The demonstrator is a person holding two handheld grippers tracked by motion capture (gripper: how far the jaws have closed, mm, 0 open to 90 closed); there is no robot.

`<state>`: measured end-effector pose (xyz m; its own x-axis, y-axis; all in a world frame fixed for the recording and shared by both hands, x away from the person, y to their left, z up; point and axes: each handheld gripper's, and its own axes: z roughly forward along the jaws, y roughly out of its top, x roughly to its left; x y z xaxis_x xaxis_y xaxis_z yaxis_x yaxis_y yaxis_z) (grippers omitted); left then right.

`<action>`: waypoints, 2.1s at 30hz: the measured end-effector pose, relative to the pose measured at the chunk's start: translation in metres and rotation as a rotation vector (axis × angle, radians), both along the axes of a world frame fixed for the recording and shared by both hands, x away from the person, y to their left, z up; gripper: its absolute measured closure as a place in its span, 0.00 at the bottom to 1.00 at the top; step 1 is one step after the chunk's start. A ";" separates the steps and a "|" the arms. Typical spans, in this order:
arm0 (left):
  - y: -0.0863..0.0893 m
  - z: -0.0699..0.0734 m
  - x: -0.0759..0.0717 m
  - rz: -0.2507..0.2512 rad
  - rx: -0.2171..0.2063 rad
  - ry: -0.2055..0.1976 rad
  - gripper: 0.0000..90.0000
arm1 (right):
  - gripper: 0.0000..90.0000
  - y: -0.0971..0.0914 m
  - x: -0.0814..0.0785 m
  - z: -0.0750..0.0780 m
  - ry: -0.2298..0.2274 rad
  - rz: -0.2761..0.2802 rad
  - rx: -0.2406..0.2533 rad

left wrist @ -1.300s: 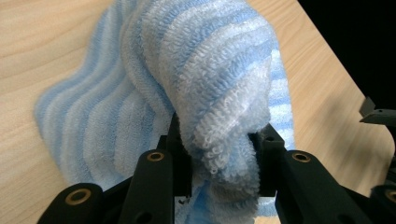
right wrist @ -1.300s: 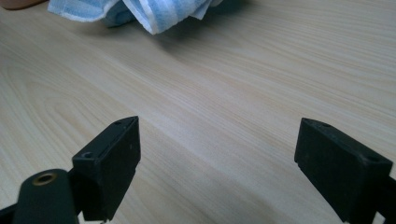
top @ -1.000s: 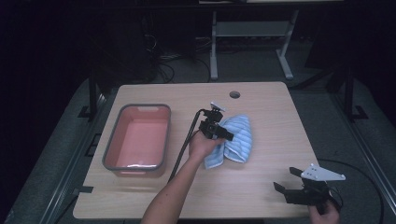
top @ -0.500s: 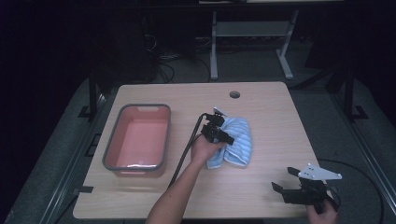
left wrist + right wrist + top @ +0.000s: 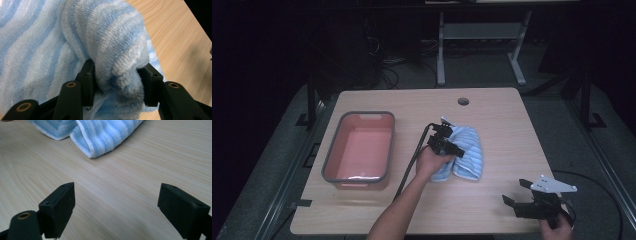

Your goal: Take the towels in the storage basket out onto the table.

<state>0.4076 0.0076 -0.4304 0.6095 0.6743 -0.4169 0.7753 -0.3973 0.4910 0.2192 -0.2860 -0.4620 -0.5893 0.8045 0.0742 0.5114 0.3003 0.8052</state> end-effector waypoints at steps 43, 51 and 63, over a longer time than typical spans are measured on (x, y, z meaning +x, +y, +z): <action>0.046 0.025 -0.033 0.003 -0.093 -0.086 0.37 | 0.15 0.000 0.001 0.000 -0.009 -0.005 -0.019; 0.061 0.026 -0.044 0.016 -0.097 -0.106 0.34 | 0.15 0.001 0.001 0.000 -0.007 -0.010 -0.028; 0.071 0.024 -0.059 0.004 -0.096 -0.135 0.32 | 0.15 0.000 0.002 -0.001 0.000 -0.014 -0.038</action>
<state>0.3483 0.0782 -0.4060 0.6615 0.6380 -0.3942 0.7014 -0.3403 0.6263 0.2211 -0.2859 -0.4631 -0.5781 0.8148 0.0434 0.5154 0.3234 0.7936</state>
